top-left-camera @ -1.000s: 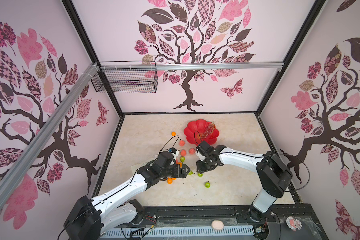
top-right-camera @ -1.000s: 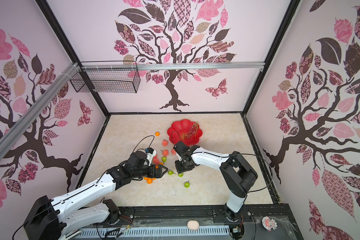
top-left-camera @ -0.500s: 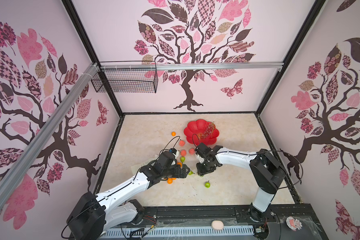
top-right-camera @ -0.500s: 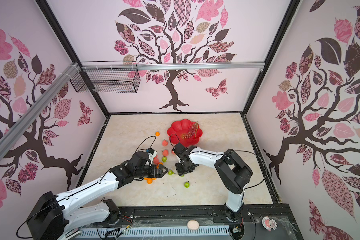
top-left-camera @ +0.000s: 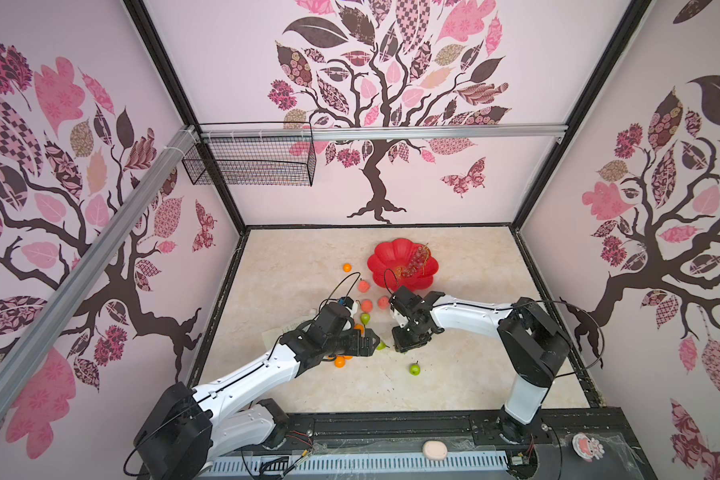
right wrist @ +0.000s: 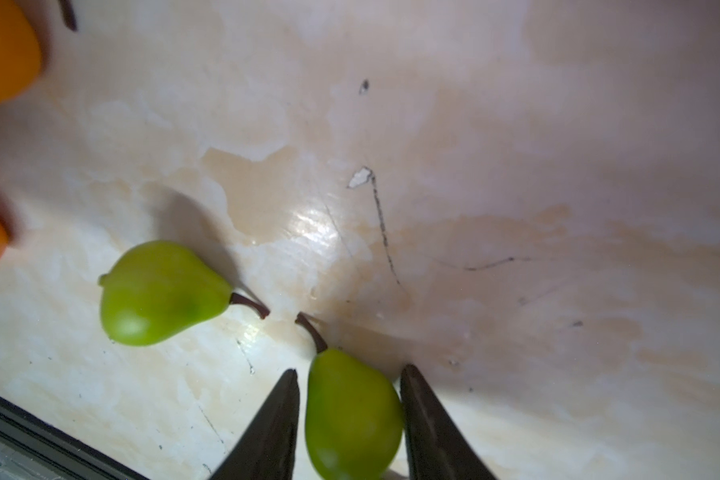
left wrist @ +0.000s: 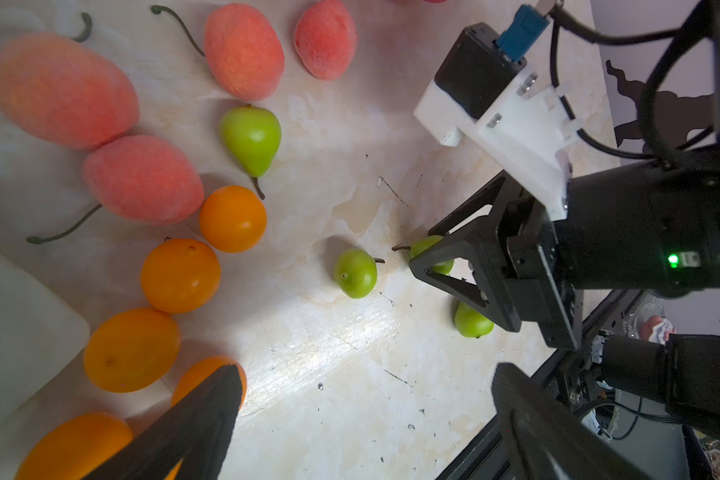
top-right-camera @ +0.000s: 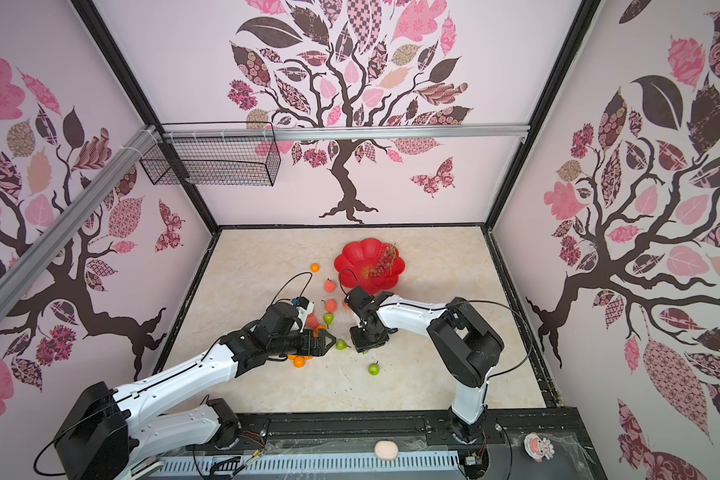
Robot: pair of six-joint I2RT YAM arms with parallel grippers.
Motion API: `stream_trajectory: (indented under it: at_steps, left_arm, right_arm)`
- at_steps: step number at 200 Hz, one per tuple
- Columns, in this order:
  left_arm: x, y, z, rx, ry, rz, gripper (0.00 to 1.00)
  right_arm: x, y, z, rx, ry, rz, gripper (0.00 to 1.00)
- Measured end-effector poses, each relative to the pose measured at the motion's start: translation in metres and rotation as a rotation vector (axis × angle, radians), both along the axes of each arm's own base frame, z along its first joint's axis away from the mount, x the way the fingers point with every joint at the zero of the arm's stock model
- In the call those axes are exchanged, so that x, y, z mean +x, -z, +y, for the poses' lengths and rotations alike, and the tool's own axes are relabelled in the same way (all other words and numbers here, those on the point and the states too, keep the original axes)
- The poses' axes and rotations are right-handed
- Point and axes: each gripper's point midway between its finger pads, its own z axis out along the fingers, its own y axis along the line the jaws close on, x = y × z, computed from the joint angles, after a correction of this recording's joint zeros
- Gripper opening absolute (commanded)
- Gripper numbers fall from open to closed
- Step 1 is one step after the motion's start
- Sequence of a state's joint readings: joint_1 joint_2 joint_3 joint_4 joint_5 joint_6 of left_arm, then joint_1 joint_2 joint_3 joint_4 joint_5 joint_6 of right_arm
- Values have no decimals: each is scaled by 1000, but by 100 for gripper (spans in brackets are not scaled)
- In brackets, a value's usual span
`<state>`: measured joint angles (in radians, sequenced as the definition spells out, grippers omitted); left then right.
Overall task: Place and organize the fake fruits in the fruit bowl
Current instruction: 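Close the right gripper on the green pear and lift it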
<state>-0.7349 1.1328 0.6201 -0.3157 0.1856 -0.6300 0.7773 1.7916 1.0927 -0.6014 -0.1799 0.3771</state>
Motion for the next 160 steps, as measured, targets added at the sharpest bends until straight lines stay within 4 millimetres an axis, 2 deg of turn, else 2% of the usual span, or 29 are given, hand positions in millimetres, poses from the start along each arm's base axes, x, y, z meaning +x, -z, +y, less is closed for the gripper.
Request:
stream_trajectory:
  at_steps: [92,123,160]
  left_arm:
    - [5,0,4,19,-25,-21,98]
    - [13,-5,9,20,-52,-36,98]
    - [35,-26,15,-7,-92,-79,98]
  right_arm:
    - [1,-3,-2,-4,12,-16,38]
    - [9,-25,-3,20,26,-86,38]
    - [20,-53,-6,90,63,-134,37]
